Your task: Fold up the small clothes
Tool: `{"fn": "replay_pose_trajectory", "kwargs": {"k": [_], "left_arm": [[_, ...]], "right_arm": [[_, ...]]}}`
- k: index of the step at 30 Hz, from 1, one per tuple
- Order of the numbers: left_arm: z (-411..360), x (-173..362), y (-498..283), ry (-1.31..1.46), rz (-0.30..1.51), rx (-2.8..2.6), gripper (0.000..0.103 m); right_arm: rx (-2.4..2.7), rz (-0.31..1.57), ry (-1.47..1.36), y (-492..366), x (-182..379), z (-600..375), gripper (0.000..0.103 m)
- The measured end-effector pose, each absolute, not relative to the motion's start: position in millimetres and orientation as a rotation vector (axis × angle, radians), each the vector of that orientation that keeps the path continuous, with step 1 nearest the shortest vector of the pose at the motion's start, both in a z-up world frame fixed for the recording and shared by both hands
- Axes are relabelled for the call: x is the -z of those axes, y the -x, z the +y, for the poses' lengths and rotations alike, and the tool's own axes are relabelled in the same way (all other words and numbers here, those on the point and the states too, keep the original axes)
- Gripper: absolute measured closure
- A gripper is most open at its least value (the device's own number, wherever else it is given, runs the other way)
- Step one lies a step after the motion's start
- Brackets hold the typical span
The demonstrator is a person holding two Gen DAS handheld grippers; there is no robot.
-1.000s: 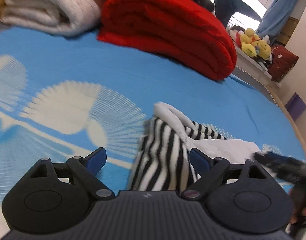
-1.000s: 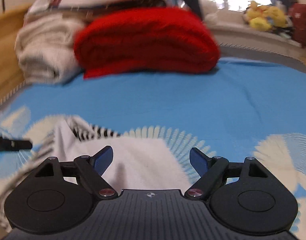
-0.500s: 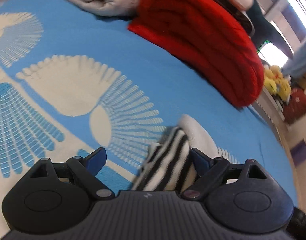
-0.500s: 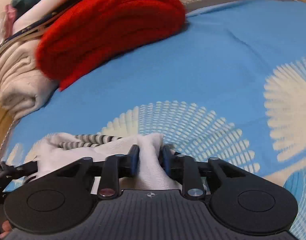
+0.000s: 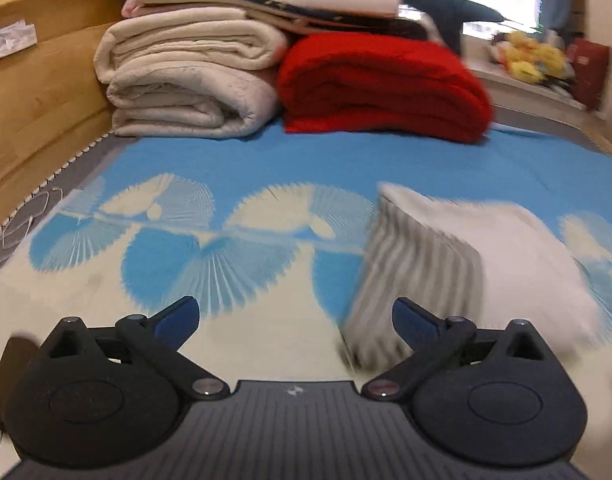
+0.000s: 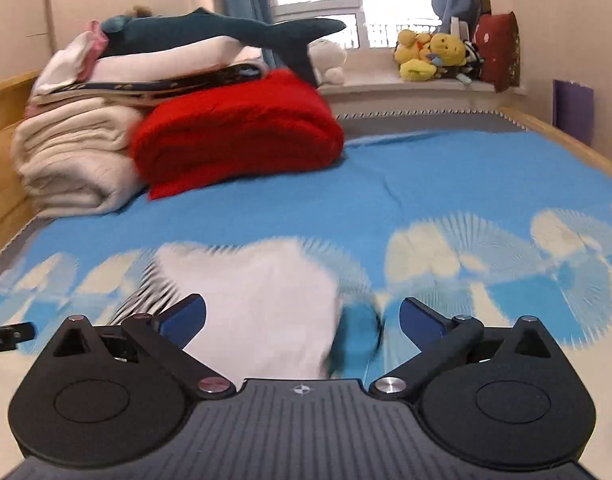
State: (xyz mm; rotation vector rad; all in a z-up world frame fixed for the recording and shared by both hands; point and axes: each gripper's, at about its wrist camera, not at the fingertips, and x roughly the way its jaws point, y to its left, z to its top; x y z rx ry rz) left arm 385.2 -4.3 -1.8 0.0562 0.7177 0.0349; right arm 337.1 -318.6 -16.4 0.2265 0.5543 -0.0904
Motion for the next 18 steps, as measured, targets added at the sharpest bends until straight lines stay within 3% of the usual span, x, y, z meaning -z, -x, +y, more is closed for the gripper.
{"fn": "replay_pose_trajectory", "kwargs": {"k": [5,8,12,18], "left_arm": [[-27,18,-300,-0.007,0.741,0.139,0.000],[-40,43,-278,-0.049,0.633,0.155,0.000],[-47,73,-292,-0.040,0.738,0.132,0.001],[-46,69,-302,-0.052,0.723,0.119,0.001]], "right_arm": [[0.142,0.605,-0.301,-261,35,-269,0.001],[0.254,0.559,-0.228,-243,64,-250,0.001],[0.245,0.633,-0.013,-251,98,-229,0.001],[0.253,0.665,-0.043,-260,108,-229,0.001]]}}
